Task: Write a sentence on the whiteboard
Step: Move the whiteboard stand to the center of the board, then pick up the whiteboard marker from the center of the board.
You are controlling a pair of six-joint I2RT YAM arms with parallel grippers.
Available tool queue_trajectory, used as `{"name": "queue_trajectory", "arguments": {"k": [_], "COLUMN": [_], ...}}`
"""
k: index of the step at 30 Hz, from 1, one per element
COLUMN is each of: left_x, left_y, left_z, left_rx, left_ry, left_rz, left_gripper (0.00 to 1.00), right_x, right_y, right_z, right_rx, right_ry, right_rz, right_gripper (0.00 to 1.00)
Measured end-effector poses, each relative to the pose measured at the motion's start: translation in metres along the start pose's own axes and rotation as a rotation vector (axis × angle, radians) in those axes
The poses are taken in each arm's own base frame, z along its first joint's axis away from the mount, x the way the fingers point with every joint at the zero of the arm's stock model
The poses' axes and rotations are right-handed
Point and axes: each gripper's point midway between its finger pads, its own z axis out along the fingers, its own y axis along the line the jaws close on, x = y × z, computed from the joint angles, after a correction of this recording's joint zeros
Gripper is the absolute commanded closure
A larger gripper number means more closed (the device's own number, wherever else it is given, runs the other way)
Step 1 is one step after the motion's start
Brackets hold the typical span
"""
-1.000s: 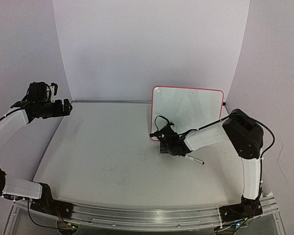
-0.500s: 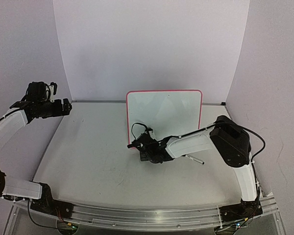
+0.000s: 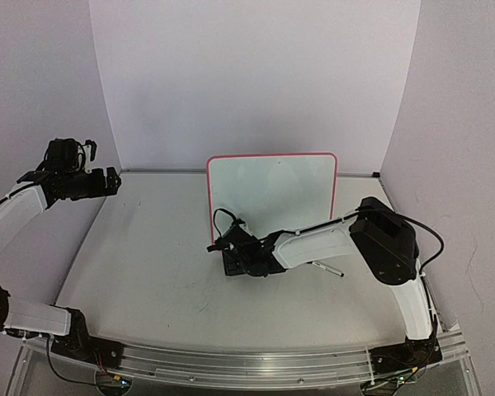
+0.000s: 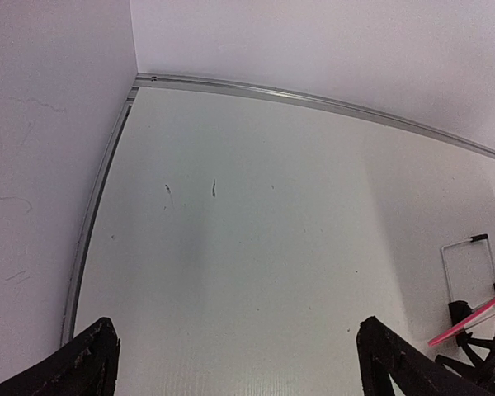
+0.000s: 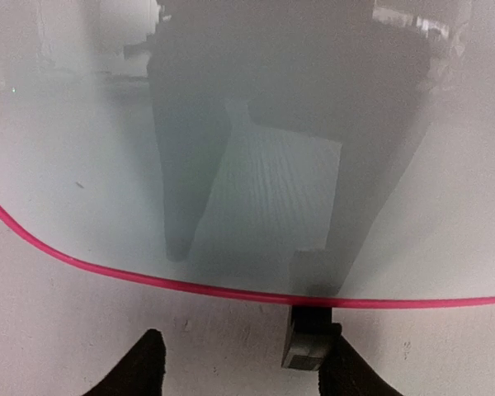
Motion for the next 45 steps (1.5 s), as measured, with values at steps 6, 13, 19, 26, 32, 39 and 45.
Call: {"name": "queue_trajectory", "arguments": {"k": [6,13,19,26,32,39,45], "left_x": [0.001,0.001,0.001,0.003,0.032,0.090,0.114], "left_y": [0.001,0.005,0.006,-0.013,-0.028,-0.039,-0.071], "left_z": [0.000,0.000,0.000,0.000,0.003,0.011,0.009], "left_rx": [-0.006,-0.030,-0.032,0.076,0.178,0.248,0.330], "left_ry": [0.006,0.003,0.001,0.016,0.071,0.212,0.292], "left_rz": [0.000,-0.010,-0.022,-0.041,-0.133,-0.257,-0.293], "left_gripper": [0.01,0.00,0.01,0.01,0.01,0.01,0.01], "right_x": [0.007,0.016,0.014,0.019,-0.003,0.007,0.037], "right_y": [0.012,0.006,-0.019,-0.072,-0.149,-0.191,-0.203], "right_z": [-0.021,-0.077,-0.117,-0.115,-0.114,-0.109,-0.093], "right_rx": [-0.077,-0.175,-0.213,-0.200,-0.152,-0.173,-0.161], "right_ry": [0.026,0.044,0.029,0.094,0.142,0.261,0.386], "right_rz": [-0.049,-0.084,-0.087,-0.056,0.028,0.064,0.057], "right_gripper": [0.16,0.12,0.12,0.10,0.11,0.23,0.31]}}
